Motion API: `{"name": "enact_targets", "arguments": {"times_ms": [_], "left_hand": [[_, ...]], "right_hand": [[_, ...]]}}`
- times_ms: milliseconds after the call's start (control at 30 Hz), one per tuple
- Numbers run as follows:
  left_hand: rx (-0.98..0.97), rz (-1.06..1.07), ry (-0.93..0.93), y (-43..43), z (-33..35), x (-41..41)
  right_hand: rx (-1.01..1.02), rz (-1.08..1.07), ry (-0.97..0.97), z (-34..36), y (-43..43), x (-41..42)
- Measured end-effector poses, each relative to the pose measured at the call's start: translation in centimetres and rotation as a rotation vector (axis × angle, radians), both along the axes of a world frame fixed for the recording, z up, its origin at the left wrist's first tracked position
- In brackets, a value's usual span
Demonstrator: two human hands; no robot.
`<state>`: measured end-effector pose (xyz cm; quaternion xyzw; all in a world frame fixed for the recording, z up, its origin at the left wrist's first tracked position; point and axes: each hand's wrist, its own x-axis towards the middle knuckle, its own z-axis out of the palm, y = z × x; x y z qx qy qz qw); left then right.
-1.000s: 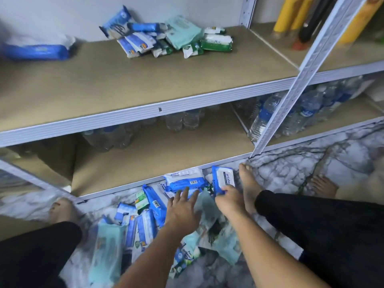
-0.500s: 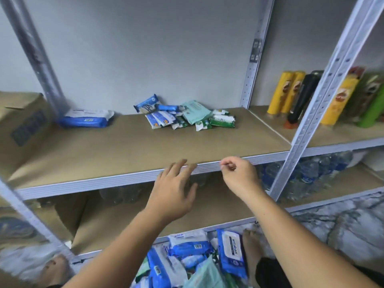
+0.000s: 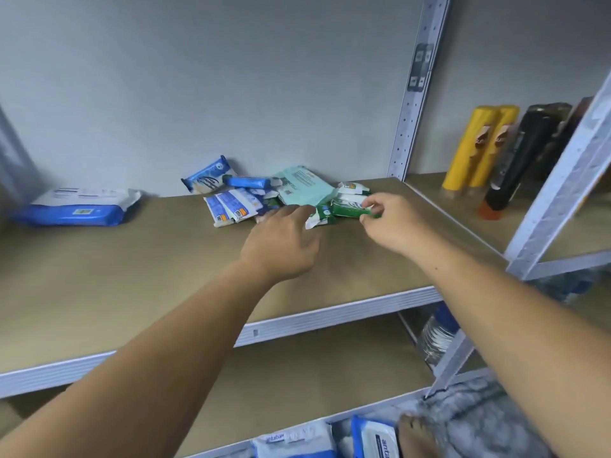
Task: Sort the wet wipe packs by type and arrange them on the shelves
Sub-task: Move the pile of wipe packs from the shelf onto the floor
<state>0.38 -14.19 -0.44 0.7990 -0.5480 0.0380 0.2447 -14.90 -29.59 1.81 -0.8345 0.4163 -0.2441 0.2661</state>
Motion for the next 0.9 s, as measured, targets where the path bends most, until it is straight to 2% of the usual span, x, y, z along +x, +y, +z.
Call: {"name": "enact_targets", "arguments": {"times_ms": [167, 233, 333, 433, 567, 700, 900], "left_hand": [[0.119, -0.04, 0.032, -5.7, -1.7, 1.5], [0.194, -0.035, -0.018, -7.2, -2.4, 1.8], [0.205, 0.01, -0.099, -8.5, -3.0, 1.8], [0.085, 0.026, -0.02, -8.7, -3.0, 2.0], [-0.028, 0.109, 0.041, -7.0, -2.3, 2.1], [0.023, 0.185, 0.031, -4.4, -1.6, 1.7], [0.167, 0.27, 0.207, -0.1, 0.1, -0.3]], "right_hand": [[-0.068, 0.044, 0.237, -1.9, -4.6, 2.1], [-0.1, 0.065, 0.329, -2.7, -6.0, 2.7], [-0.197, 0.027, 0.443, -3.4, -7.4, 3.1], [-0.285, -0.01, 0.405, -3.6, -7.8, 3.0], [-0.271, 0.01, 0.304, -3.2, -7.1, 2.1], [-0.138, 0.013, 0.312, -2.2, -5.2, 0.6], [-0.114, -0.003, 0.461, -0.2, -0.3, -2.0]]}}
